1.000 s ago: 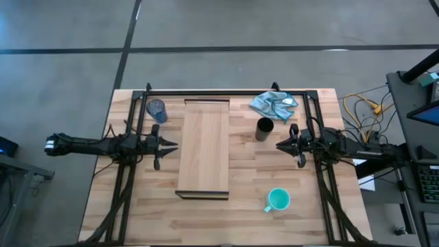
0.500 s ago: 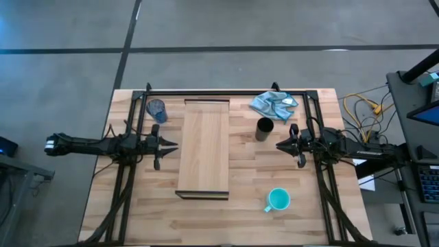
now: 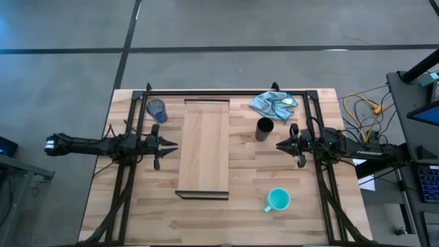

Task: Stack small to large cups/mugs on shelf
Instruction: Put the blue mug on the shelf

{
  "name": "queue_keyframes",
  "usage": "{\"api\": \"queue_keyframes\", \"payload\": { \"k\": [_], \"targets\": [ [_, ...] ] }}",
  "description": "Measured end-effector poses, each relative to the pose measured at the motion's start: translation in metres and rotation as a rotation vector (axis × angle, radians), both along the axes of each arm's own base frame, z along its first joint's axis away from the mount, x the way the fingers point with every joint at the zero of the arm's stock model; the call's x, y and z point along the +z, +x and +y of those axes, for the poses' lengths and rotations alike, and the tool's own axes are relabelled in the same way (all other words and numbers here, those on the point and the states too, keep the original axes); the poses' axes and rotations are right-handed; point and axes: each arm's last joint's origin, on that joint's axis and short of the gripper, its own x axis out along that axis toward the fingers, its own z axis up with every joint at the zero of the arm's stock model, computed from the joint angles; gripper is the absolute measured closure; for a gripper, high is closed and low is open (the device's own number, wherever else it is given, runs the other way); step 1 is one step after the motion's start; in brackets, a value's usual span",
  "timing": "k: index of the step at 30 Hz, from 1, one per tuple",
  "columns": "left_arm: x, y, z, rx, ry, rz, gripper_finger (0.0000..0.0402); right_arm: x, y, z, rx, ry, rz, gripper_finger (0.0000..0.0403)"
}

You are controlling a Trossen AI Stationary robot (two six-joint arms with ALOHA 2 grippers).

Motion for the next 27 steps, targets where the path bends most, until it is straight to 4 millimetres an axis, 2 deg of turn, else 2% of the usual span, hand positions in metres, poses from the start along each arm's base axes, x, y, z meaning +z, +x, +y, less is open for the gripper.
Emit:
{"api": "queue_keyframes", "payload": {
  "k": [8,18,23,27],
  "targets": [
    [0.0,0.0,0.0,0.001,0.003,0.001,0.0343,0.0,0.0,0.0,-0.001,0.043,0.002,0.0349],
    [0.001,0.0,0.001,0.032,-0.003,-0.014,0.0343,0.001,0.0,0.0,0.0,0.012,-0.013,0.0349],
    [0.018,0.002,0.001,0.039,-0.05,-0.155,0.0343,0.008,0.0,0.0,0.017,0.061,-0.081,0.0349],
    [0.045,0.001,0.001,0.047,-0.048,-0.216,0.0343,0.022,-0.002,0.002,0.074,0.04,-0.218,0.0349]
  ]
}}
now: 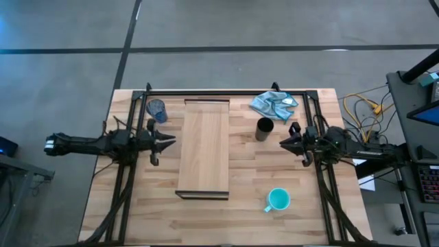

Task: Stack small to large cups/mugs on shelf
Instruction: Put the blue mug on the shelf

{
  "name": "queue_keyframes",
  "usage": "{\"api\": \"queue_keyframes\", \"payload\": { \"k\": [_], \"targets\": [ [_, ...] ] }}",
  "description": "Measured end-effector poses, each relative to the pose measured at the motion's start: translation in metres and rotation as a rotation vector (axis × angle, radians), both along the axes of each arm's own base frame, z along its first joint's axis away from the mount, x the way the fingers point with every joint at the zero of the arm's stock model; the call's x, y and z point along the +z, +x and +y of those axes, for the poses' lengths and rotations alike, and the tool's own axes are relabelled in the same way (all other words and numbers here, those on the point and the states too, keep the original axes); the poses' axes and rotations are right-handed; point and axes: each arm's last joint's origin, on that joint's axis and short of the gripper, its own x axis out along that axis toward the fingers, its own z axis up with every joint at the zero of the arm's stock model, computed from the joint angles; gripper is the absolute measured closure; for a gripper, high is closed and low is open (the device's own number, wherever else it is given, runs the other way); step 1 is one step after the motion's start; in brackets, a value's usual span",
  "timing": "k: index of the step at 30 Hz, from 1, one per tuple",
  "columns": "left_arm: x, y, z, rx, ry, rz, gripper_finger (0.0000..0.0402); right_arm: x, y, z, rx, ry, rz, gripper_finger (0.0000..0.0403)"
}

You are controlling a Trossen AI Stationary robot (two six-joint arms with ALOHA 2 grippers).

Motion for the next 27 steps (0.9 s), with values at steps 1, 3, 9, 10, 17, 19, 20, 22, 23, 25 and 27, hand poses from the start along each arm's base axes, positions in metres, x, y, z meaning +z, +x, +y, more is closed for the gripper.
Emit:
{"api": "queue_keyframes", "payload": {
  "k": [1,3,9,10,17,19,20,22,23,25,27],
  "targets": [
    [0.007,0.0,0.0,0.003,0.0,-0.004,0.0343,0.003,-0.001,0.0,0.005,-0.003,-0.022,0.0349],
    [0.02,0.001,0.0,0.007,0.001,0.015,0.0343,0.011,-0.002,0.0,0.008,0.002,-0.02,0.0349],
    [0.068,0.008,0.0,0.008,0.003,0.084,0.0343,0.064,-0.015,0.002,0.005,-0.044,0.04,0.0349],
    [0.078,0.011,0.0,0.008,0.003,0.072,0.0343,0.077,-0.018,0.003,0.001,-0.068,0.031,0.0349],
    [0.149,0.019,0.0,0.017,-0.003,0.018,0.0343,0.164,-0.041,0.006,-0.014,-0.165,0.045,0.0349],
    [0.165,0.02,0.0,0.022,-0.005,0.061,0.0343,0.181,-0.043,0.006,-0.011,-0.171,0.101,0.0349],
    [0.173,0.02,0.0,0.022,-0.006,0.087,0.0343,0.188,-0.041,0.006,-0.007,-0.167,0.147,0.0349],
    [0.187,0.022,0.0,0.025,-0.003,0.134,0.0343,0.199,-0.036,0.005,0.002,-0.148,0.233,0.0349],
    [0.193,0.023,0.0,0.026,-0.002,0.154,0.0343,0.204,-0.032,0.004,0.005,-0.134,0.269,0.0349],
    [0.207,0.026,0.0,0.026,-0.001,0.167,0.0343,0.215,-0.025,0.004,0.01,-0.103,0.328,0.0349],
    [0.22,0.029,0.0,0.026,-0.001,0.156,0.0343,0.226,-0.018,0.003,0.014,-0.059,0.372,0.0349]
  ]
}}
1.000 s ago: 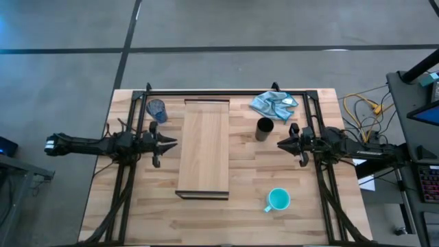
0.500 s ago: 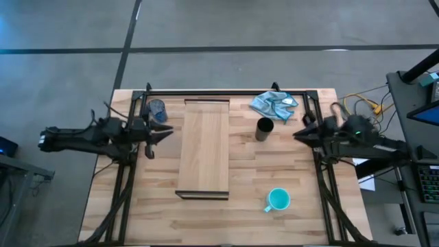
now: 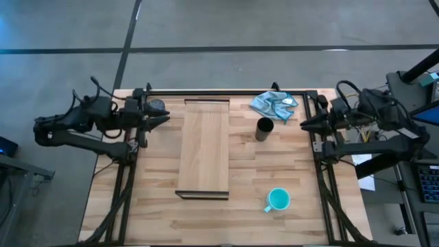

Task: Stack small to large cups/mugs on shelf
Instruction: Put the blue mug on the shelf

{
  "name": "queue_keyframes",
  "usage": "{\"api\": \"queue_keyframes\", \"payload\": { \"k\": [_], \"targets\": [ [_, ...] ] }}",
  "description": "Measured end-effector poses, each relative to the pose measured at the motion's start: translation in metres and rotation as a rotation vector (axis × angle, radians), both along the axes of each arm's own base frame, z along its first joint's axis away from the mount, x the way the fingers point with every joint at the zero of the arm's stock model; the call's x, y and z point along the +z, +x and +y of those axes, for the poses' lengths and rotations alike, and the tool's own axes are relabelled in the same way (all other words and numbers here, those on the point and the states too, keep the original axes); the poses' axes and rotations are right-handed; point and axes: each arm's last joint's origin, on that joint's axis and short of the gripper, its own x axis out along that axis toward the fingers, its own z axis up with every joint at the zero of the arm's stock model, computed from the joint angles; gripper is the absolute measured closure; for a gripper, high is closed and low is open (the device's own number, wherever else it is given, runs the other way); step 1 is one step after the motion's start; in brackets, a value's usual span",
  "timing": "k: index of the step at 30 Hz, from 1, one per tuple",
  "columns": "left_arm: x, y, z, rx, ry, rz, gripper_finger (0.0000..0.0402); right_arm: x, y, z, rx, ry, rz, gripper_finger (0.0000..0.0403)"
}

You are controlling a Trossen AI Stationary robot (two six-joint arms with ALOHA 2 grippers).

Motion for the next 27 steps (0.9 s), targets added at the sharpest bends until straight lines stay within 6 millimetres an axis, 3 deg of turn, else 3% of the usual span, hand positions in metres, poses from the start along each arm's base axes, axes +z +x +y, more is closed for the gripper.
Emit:
{"api": "queue_keyframes", "payload": {
  "k": [4,10,24,27],
  "targets": [
    [0.02,0.001,0.0,0.0,-0.002,-0.046,0.0343,0.021,0.011,-0.001,-0.02,0.098,0.054,0.0349],
    [0.034,-0.002,0.0,0.0,-0.004,-0.087,0.0343,0.05,0.015,-0.001,0.011,0.157,0.049,0.0349],
    [0.032,0.0,0.0,0.011,-0.002,-0.078,0.0343,0.099,0.014,0.0,0.031,0.161,-0.149,0.0349],
    [0.032,0.002,0.0,0.012,-0.002,-0.07,0.0343,0.1,0.016,0.0,0.038,0.187,-0.134,0.0349]
  ]
}}
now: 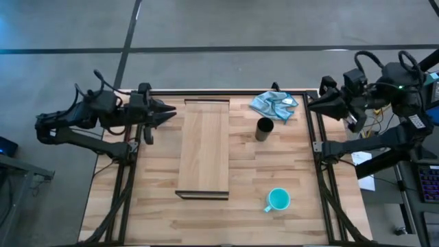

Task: Stack small to large cups/mugs on shelf
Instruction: Put the blue mug on the shelf

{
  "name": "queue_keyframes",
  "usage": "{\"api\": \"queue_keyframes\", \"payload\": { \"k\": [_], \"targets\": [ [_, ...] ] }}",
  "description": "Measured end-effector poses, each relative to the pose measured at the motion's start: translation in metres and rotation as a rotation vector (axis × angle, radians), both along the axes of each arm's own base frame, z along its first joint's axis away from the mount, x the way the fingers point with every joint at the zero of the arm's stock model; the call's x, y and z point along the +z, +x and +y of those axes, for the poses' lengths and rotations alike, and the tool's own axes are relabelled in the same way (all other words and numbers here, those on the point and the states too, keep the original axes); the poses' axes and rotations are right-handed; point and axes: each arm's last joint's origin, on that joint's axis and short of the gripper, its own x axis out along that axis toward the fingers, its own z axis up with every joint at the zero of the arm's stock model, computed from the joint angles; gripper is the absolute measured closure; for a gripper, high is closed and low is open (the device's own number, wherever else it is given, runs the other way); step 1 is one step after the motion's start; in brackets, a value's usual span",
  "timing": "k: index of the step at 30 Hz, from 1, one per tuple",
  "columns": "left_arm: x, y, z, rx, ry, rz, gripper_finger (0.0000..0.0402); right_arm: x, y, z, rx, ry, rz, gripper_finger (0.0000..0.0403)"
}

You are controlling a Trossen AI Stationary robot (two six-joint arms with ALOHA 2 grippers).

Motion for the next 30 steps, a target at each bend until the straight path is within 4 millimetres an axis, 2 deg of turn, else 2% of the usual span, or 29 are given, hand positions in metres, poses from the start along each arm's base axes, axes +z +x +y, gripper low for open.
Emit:
{"api": "queue_keyframes", "payload": {
  "k": [5,10,18,24,30],
  "targets": [
    [0.001,-0.002,0.0,0.001,0.0,-0.007,0.0343,-0.012,0.004,0.002,0.064,0.112,0.153,0.0349],
    [0.002,-0.004,0.0,0.001,0.0,-0.014,0.0343,-0.02,0.016,0.009,0.221,0.233,0.273,0.0349],
    [0.004,-0.012,0.001,0.003,0.0,-0.037,0.0343,-0.011,0.032,0.025,0.371,0.088,0.248,0.0349],
    [0.006,-0.019,0.001,0.004,-0.001,-0.057,0.0343,-0.003,0.038,0.032,0.316,-0.017,0.279,0.0349],
    [0.008,-0.025,0.002,0.028,0.0,-0.074,0.0343,-0.012,0.037,0.038,0.18,-0.071,0.573,0.0349]
  ]
}}
